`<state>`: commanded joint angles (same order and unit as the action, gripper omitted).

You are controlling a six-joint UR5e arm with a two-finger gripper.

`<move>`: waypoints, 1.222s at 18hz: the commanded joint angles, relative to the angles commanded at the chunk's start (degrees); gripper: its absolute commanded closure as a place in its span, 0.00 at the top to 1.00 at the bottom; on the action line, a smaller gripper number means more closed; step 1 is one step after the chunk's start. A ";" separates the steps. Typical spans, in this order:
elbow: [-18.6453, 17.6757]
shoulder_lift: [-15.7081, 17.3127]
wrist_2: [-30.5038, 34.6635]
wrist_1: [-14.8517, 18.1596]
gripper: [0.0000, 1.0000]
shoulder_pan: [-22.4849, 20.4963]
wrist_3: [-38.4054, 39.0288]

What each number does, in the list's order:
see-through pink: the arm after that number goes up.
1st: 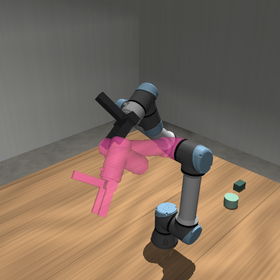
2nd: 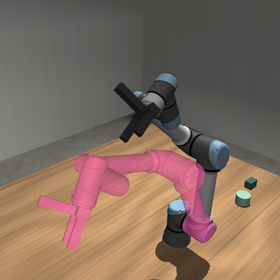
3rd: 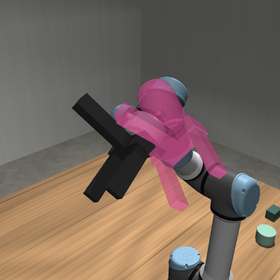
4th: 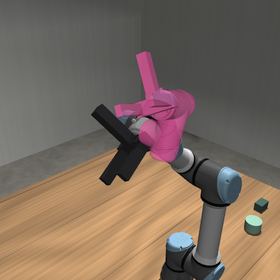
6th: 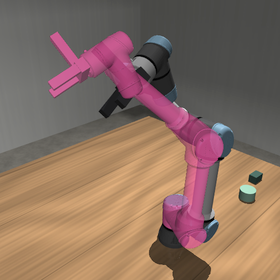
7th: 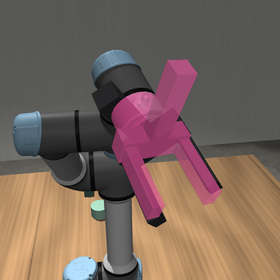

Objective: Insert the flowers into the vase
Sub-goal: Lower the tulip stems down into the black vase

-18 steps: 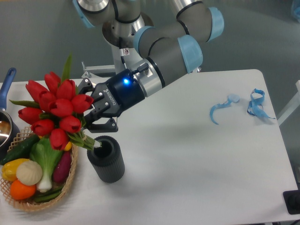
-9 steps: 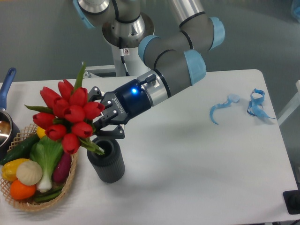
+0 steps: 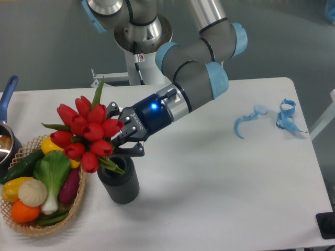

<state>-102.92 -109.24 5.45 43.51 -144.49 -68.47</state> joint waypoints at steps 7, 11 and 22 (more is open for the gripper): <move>-2.02 -1.06 1.58 0.00 0.14 -1.58 -0.09; -2.63 -1.67 2.28 0.00 0.15 -1.58 -1.23; -2.46 -2.82 3.69 -0.09 0.56 -1.23 -1.76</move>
<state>-105.38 -112.06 9.14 43.42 -145.72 -70.22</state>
